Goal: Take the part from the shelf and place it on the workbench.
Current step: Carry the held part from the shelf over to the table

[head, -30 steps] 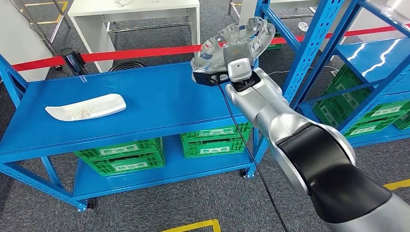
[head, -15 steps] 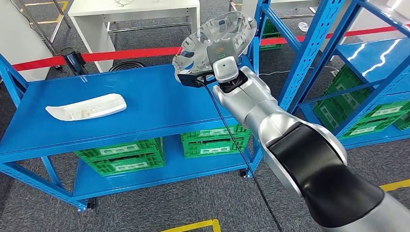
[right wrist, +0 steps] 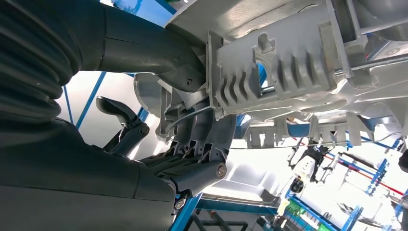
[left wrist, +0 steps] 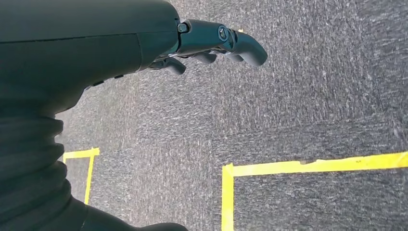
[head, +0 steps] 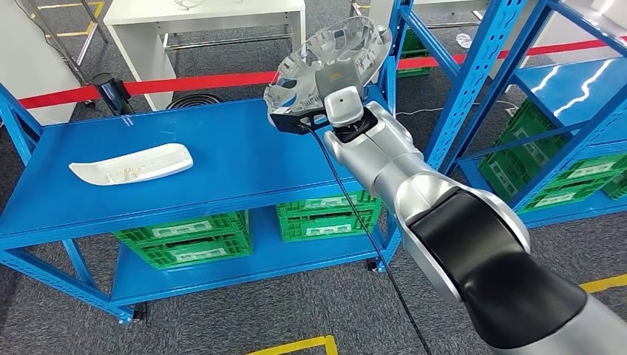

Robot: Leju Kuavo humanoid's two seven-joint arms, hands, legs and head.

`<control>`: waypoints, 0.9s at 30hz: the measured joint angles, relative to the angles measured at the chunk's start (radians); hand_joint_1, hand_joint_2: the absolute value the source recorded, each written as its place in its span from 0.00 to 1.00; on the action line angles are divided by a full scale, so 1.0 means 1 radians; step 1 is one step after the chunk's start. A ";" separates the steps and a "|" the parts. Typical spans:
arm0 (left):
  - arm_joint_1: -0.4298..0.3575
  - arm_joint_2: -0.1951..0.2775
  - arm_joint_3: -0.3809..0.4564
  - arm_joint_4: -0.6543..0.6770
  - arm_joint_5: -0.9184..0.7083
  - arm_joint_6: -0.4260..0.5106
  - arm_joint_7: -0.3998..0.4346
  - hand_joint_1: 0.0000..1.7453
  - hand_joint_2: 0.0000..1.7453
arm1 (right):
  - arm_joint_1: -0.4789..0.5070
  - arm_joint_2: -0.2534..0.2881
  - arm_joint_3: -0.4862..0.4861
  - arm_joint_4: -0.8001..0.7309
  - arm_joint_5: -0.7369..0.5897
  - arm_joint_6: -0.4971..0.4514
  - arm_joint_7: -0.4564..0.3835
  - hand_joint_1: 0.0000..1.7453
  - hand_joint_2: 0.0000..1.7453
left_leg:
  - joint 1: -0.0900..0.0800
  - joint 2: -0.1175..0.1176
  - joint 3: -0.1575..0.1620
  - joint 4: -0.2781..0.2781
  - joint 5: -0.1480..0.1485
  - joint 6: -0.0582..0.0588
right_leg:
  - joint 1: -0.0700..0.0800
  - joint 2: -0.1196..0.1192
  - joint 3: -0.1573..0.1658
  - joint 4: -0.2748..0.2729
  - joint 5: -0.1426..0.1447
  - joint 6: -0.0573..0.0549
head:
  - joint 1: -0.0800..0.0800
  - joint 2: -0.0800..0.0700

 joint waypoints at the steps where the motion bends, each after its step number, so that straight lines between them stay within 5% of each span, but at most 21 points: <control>1: 0.000 0.000 0.000 0.000 0.000 -0.003 0.003 0.00 1.00 | 0.000 0.001 0.003 0.000 0.000 0.001 0.000 1.00 1.00 | -0.001 0.000 0.000 0.000 0.000 0.000 | -0.001 0.000 0.000 0.000 0.000 0.000 | 0.000 0.000; 12: -0.004 0.001 0.000 -0.004 -0.002 -0.020 0.016 0.00 1.00 | -0.007 0.005 0.032 0.000 0.000 0.017 0.007 1.00 1.00 | -0.003 0.003 0.007 -0.009 -0.005 0.020 | -0.010 0.000 -0.001 0.006 -0.012 0.018 | 0.000 0.000; 14: -0.006 0.000 0.000 -0.004 -0.002 -0.021 0.016 0.00 1.00 | -0.012 0.005 0.032 0.000 0.000 0.018 0.008 1.00 1.00 | 0.003 0.007 0.014 -0.020 -0.002 0.027 | -0.010 -0.001 -0.040 0.083 -0.052 0.024 | 0.002 0.000; 17: -0.009 0.000 0.000 -0.004 -0.003 -0.021 0.016 0.00 1.00 | -0.015 0.004 0.033 0.001 0.001 0.019 0.009 1.00 1.00 | 0.004 0.011 0.015 -0.018 -0.002 0.029 | -0.014 -0.002 -0.146 0.264 -0.114 0.031 | 0.003 0.000; 19: -0.011 0.000 0.000 -0.004 -0.005 -0.022 0.017 0.00 1.00 | -0.015 0.003 0.033 0.004 0.001 0.022 0.009 1.00 1.00 | 0.008 0.010 0.015 -0.013 -0.005 0.025 | -0.020 -0.002 -0.161 0.258 -0.072 0.035 | 0.003 0.000; 22: -0.013 0.000 0.000 -0.004 -0.010 -0.024 0.021 0.00 1.00 | -0.015 -0.001 0.033 0.006 0.000 0.026 0.009 1.00 1.00 | 0.013 0.006 0.011 0.001 -0.014 0.007 | -0.024 -0.004 -0.091 0.081 0.032 0.036 | 0.003 0.000; 27: -0.015 0.000 0.000 -0.005 -0.016 -0.025 0.033 0.00 1.00 | -0.015 -0.007 0.033 0.008 0.000 0.027 0.015 1.00 1.00 | 0.015 0.002 0.001 0.005 -0.015 -0.030 | -0.018 0.000 -0.080 0.026 0.054 0.002 | 0.002 0.000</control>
